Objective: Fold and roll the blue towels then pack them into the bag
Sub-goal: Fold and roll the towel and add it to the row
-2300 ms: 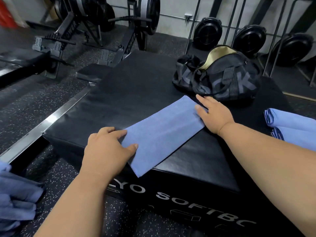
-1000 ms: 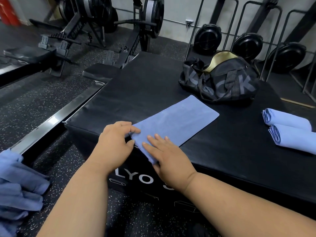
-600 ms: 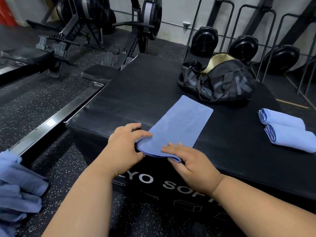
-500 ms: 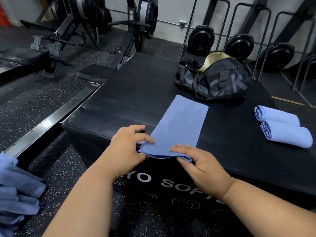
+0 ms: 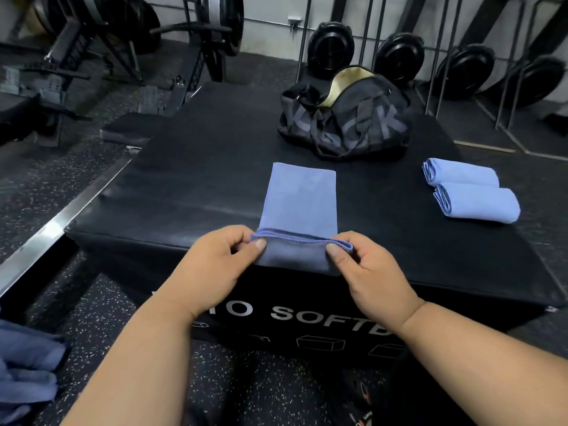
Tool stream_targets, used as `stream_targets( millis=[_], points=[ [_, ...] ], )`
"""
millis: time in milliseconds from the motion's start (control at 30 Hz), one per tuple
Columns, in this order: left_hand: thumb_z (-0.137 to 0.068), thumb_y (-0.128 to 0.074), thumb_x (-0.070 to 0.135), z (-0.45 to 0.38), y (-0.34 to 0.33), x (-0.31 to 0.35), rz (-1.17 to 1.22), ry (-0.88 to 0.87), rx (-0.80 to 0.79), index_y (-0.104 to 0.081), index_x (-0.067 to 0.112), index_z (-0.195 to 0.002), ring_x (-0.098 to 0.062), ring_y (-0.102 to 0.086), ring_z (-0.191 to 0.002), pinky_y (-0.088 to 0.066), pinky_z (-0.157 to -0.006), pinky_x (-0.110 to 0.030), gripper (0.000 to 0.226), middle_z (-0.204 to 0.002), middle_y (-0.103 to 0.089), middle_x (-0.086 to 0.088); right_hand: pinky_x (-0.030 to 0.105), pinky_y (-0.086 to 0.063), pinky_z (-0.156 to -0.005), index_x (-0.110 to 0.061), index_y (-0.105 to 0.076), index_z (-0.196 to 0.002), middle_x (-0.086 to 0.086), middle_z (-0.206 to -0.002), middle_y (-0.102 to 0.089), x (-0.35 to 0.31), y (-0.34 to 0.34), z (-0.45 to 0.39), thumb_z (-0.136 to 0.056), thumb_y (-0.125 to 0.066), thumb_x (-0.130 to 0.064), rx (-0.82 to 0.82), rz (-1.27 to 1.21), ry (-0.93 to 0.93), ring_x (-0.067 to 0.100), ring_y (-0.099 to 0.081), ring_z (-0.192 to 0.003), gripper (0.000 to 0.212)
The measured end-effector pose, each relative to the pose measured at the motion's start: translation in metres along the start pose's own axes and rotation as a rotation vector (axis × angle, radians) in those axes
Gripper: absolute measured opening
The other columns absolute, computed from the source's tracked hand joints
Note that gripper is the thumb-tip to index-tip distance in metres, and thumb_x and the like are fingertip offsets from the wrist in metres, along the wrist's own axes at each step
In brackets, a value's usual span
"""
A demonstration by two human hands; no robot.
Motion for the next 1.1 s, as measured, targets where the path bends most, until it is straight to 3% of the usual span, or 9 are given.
stream_targets(
  millis=[100, 267, 367, 433, 500, 800, 900, 1000, 1100],
  points=[
    [-0.101, -0.063, 0.044, -0.005, 0.0, 0.0, -0.039, 0.034, 0.081, -0.06, 0.013, -0.084, -0.008, -0.044, -0.065, -0.039, -0.066, -0.035, 0.036, -0.069, -0.049, 0.009, 0.038, -0.055, -0.088, -0.027, -0.071, -0.097, -0.008, -0.093, -0.073, 0.006, 0.0, -0.008, -0.102, -0.064, -0.037, -0.007, -0.022, -0.052, 0.012, -0.067, -0.089, 0.013],
    [-0.1, -0.062, 0.05, -0.014, 0.0, -0.006, -0.09, 0.113, 0.177, -0.059, 0.016, -0.079, -0.009, -0.044, -0.062, -0.04, -0.063, -0.034, 0.04, -0.066, -0.05, 0.009, 0.047, -0.056, -0.083, -0.023, -0.074, -0.093, 0.012, -0.089, -0.072, 0.016, 0.0, -0.023, -0.098, -0.067, -0.045, 0.018, -0.044, -0.108, 0.031, -0.066, -0.087, 0.024],
    [-0.098, -0.063, 0.054, -0.02, 0.0, -0.01, -0.144, 0.167, 0.205, -0.061, 0.017, -0.077, -0.012, -0.049, -0.063, -0.043, -0.063, -0.034, 0.042, -0.071, -0.06, 0.0, 0.041, -0.054, -0.073, -0.024, -0.075, -0.093, 0.013, -0.078, -0.069, 0.022, 0.001, -0.031, -0.098, -0.069, -0.043, 0.022, -0.042, -0.151, 0.031, -0.062, -0.075, 0.021],
    [-0.096, -0.063, 0.055, -0.021, 0.0, -0.012, -0.18, 0.2, 0.234, -0.062, 0.018, -0.077, -0.014, -0.054, -0.063, -0.045, -0.061, -0.035, 0.043, -0.072, -0.064, 0.001, 0.028, -0.045, -0.059, -0.027, -0.075, -0.098, 0.003, -0.061, -0.061, 0.027, 0.002, -0.034, -0.098, -0.07, -0.041, 0.021, -0.06, -0.19, 0.017, -0.052, -0.056, 0.014],
    [-0.095, -0.062, 0.056, -0.023, 0.0, -0.011, -0.225, 0.226, 0.268, -0.062, 0.018, -0.075, -0.018, -0.059, -0.066, -0.048, -0.062, -0.036, 0.043, -0.069, -0.065, 0.004, 0.015, -0.036, -0.053, -0.028, -0.074, -0.1, -0.008, -0.054, -0.051, 0.032, 0.002, -0.036, -0.099, -0.07, -0.039, 0.023, -0.067, -0.218, 0.006, -0.043, -0.05, 0.011],
    [-0.09, -0.065, 0.057, -0.029, 0.003, -0.01, -0.363, 0.32, 0.321, -0.064, 0.026, -0.076, -0.014, -0.064, -0.068, -0.053, -0.064, -0.035, 0.035, -0.067, -0.066, 0.012, 0.015, -0.041, -0.053, -0.033, -0.069, -0.105, -0.011, -0.052, -0.048, 0.038, 0.0, -0.044, -0.1, -0.068, -0.038, -0.031, -0.04, -0.214, 0.005, -0.045, -0.05, 0.007],
    [-0.088, -0.072, 0.053, -0.028, 0.005, 0.002, -0.313, 0.261, 0.369, -0.065, 0.036, -0.1, -0.007, -0.065, -0.08, -0.053, -0.072, -0.033, 0.022, -0.079, -0.068, 0.016, 0.017, -0.043, -0.055, -0.035, -0.066, -0.106, -0.01, -0.053, -0.05, 0.04, -0.002, -0.045, -0.101, -0.067, -0.038, -0.057, 0.0, -0.2, 0.005, -0.047, -0.051, 0.006],
    [-0.093, -0.072, 0.044, -0.029, -0.007, 0.029, -0.377, -0.015, 0.332, -0.066, 0.041, -0.127, -0.007, -0.059, -0.108, -0.048, -0.092, -0.03, 0.035, -0.115, -0.064, 0.019, 0.022, -0.043, -0.059, -0.036, -0.066, -0.106, -0.01, -0.055, -0.053, 0.041, -0.003, -0.047, -0.1, -0.067, -0.041, -0.069, 0.042, -0.183, 0.005, -0.05, -0.053, 0.008],
    [-0.1, -0.063, 0.036, -0.035, -0.031, 0.028, -0.419, -0.123, 0.226, -0.071, 0.038, -0.132, -0.014, -0.05, -0.13, -0.04, -0.111, -0.03, 0.032, -0.137, -0.059, 0.013, 0.023, -0.041, -0.061, -0.036, -0.067, -0.105, -0.014, -0.056, -0.055, 0.044, -0.003, -0.05, -0.098, -0.068, -0.044, -0.071, 0.07, -0.173, 0.005, -0.052, -0.056, 0.011]
  ],
)
Point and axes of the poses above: each hand's wrist, its own z-axis away from the middle knuckle, its own y-axis out of the back of the hand, x = y × z, the point moved 9 cm from there along -z, towards the middle knuckle
